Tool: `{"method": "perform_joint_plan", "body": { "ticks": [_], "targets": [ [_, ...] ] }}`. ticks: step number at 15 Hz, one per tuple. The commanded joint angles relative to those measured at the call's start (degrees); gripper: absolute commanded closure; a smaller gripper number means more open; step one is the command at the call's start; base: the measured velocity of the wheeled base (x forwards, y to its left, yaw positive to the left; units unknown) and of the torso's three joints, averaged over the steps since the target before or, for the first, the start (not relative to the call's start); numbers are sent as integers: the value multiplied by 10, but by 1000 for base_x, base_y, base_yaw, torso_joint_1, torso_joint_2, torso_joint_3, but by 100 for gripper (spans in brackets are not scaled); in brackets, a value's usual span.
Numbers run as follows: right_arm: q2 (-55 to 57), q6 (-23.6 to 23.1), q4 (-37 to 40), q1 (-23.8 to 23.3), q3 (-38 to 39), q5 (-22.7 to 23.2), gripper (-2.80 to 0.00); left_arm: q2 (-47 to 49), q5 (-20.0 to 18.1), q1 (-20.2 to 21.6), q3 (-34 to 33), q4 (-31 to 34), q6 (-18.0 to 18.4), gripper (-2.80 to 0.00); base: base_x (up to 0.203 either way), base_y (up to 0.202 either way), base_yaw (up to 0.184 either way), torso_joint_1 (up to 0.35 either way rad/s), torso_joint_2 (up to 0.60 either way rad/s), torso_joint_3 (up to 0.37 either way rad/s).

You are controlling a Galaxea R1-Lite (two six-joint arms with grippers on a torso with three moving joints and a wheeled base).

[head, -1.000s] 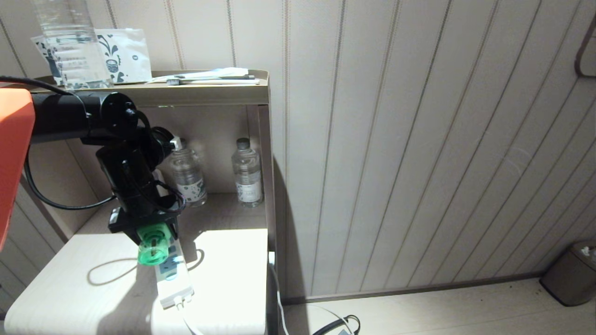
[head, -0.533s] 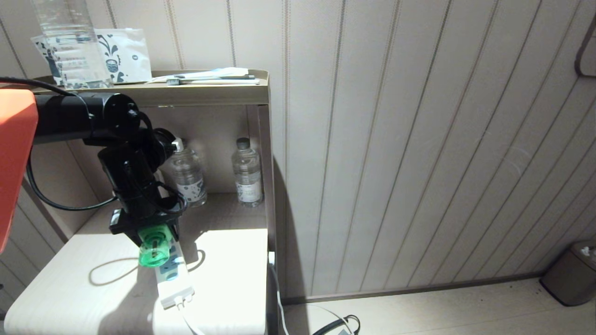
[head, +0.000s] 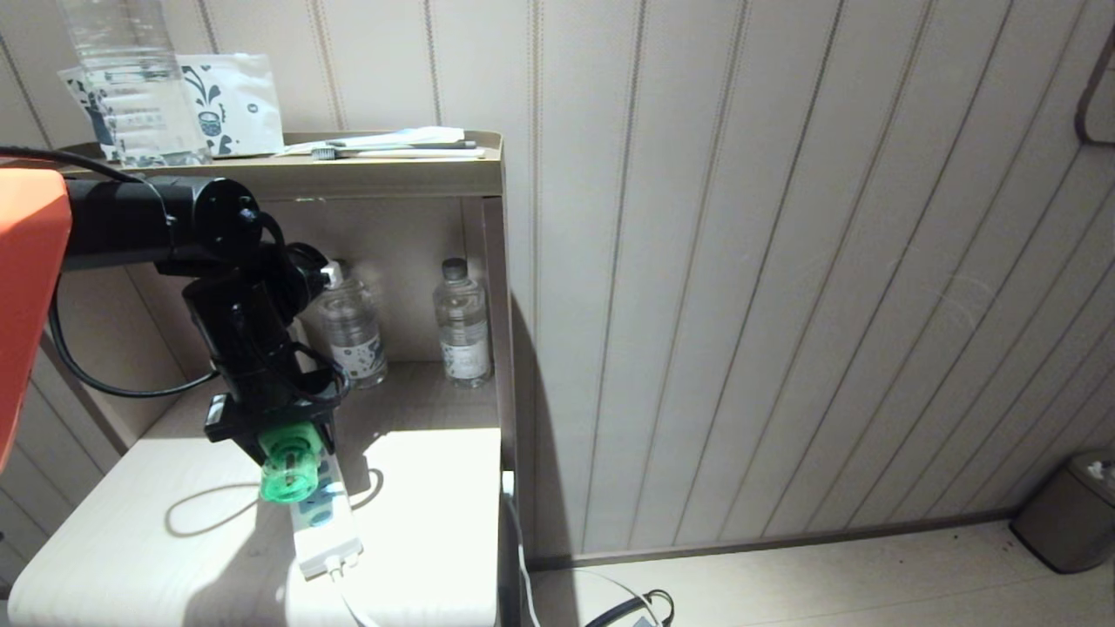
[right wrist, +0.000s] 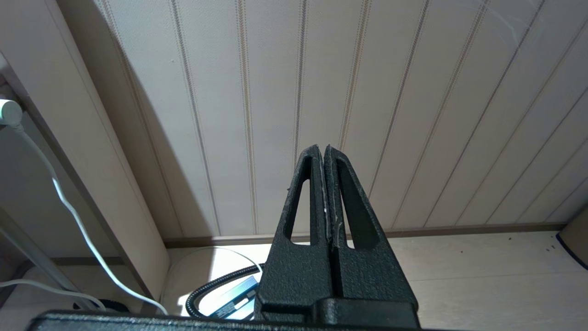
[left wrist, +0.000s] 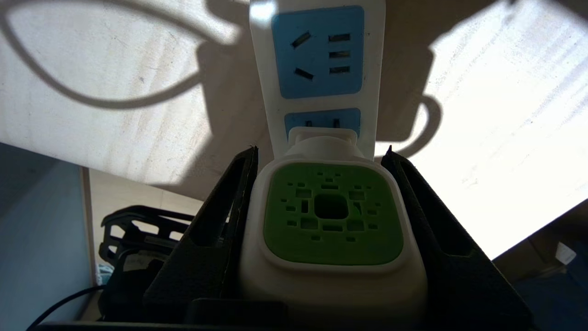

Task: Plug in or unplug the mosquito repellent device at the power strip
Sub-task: Insert the plug into the socket

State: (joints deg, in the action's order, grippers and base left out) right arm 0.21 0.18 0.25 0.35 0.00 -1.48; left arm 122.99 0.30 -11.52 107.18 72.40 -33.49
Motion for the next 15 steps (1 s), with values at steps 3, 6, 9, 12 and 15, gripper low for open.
{"method": "perform_joint_plan", "body": {
  "ticks": [3,6,9,12,15],
  "targets": [
    [0,0,0,0,0,0,0,6,1,-1,-19,-1,-2,0,0,0,0,0,0,0],
    [0,0,0,0,0,0,0,17,-5,-1,-16,-2,-2,0,0,0,0,0,0,0],
    [0,0,0,0,0,0,0,28,-6,-1,-9,-2,-2,0,0,0,0,0,0,0],
    [0,0,0,0,0,0,0,36,-4,-1,8,-2,-2,0,0,0,0,0,0,0],
    [0,0,0,0,0,0,0,40,-6,0,8,-2,-3,0,0,0,0,0,0,0]
  ]
}}
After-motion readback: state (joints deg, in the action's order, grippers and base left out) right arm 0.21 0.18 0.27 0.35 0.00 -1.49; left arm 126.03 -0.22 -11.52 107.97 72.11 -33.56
